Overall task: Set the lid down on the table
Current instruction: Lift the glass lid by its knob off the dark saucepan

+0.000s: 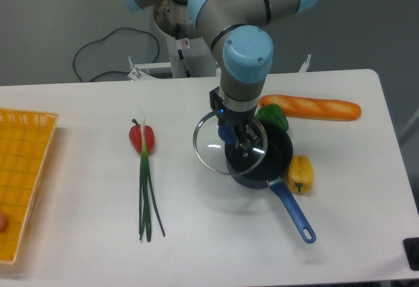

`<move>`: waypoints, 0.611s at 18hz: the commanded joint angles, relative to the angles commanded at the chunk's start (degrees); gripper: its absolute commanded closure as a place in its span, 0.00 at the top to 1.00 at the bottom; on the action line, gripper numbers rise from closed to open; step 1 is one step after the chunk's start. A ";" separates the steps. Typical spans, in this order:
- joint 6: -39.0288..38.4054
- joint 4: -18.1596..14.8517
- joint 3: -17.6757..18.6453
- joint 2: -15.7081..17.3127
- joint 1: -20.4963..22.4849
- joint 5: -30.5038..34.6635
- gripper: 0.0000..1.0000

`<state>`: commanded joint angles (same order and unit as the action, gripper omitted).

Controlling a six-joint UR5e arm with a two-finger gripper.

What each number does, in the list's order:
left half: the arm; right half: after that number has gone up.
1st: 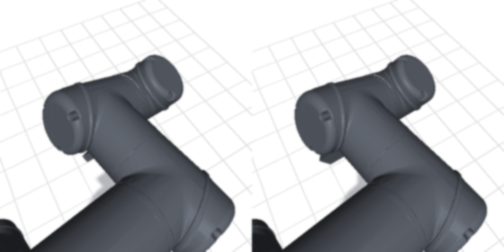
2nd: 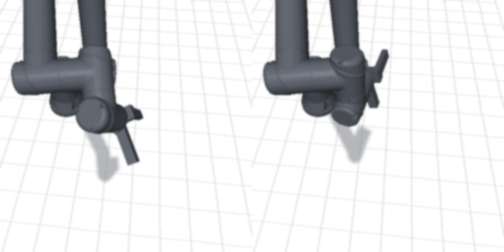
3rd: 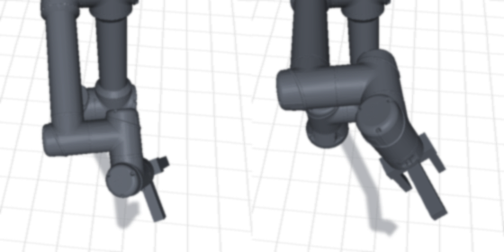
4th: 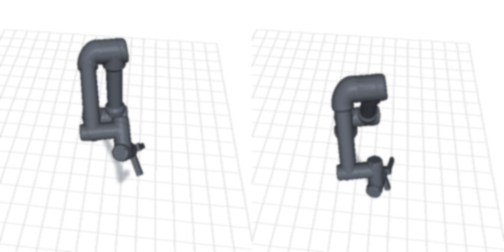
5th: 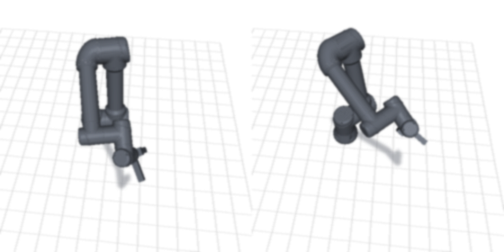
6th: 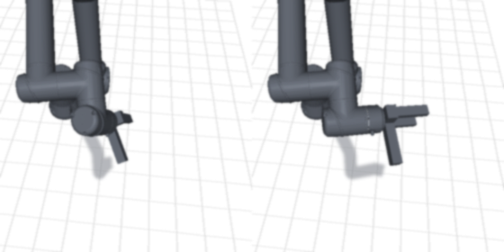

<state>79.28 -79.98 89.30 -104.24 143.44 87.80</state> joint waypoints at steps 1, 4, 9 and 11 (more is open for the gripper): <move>-0.09 0.17 0.35 0.00 0.00 0.00 0.39; -1.40 0.26 0.00 -0.09 -0.09 0.00 0.39; -2.99 0.26 -0.09 -0.18 -0.18 -0.09 0.39; -4.65 0.26 -0.09 -0.18 -0.18 -0.09 0.39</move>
<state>74.63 -79.72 89.21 -104.41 143.26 87.71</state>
